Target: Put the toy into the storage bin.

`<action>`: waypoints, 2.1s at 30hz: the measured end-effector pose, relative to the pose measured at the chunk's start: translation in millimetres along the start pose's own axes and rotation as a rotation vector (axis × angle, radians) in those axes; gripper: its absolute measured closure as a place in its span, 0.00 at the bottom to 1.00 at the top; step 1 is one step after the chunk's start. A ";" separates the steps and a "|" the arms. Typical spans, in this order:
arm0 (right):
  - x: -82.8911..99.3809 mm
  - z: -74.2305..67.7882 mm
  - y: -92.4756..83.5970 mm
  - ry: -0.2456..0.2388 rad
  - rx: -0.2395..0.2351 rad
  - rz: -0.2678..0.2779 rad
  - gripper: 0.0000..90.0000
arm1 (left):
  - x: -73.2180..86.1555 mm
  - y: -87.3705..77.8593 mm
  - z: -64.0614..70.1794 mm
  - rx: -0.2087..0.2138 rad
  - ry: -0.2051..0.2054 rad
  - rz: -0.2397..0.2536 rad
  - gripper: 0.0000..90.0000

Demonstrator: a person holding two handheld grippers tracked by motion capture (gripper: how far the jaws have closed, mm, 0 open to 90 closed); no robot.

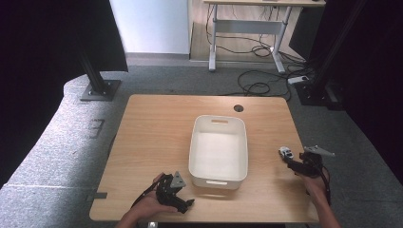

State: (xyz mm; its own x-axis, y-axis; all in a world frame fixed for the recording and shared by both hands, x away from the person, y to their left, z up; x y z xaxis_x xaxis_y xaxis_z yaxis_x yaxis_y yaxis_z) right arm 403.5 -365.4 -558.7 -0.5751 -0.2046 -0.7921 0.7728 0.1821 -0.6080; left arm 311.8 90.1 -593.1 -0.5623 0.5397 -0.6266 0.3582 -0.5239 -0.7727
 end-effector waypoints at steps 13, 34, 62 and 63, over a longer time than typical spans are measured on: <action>-0.1 3.9 13.3 -0.022 0.052 -0.008 0.31 | -0.1 0.1 0.0 0.000 0.000 0.001 0.00; -6.3 6.2 30.9 0.001 0.069 -0.008 0.32 | 0.0 0.2 0.0 0.001 0.000 0.003 0.00; -5.2 6.0 52.8 0.010 0.079 -0.107 0.37 | 0.2 0.0 0.2 -0.003 -0.005 0.005 0.00; -4.4 5.6 53.4 0.009 0.080 -0.115 0.37 | 0.2 0.0 0.2 -0.003 -0.005 0.005 0.00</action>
State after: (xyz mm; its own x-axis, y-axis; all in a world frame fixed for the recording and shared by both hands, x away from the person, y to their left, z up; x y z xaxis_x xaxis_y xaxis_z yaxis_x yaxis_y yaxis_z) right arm 448.8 -360.1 -587.4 -0.6630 -0.2109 -0.7184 0.7207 0.0802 -0.6886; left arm 311.5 90.0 -593.2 -0.5643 0.5335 -0.6300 0.3633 -0.5247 -0.7698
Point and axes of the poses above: each handheld gripper's, and its own axes: y roughly forward along the jaws, x roughly out of its underside, z roughly to its right, the point moved 6 cm from there along y, roughly forward along the jaws, and after that the axes turned 9 degrees about -y, right-handed, at the moved point
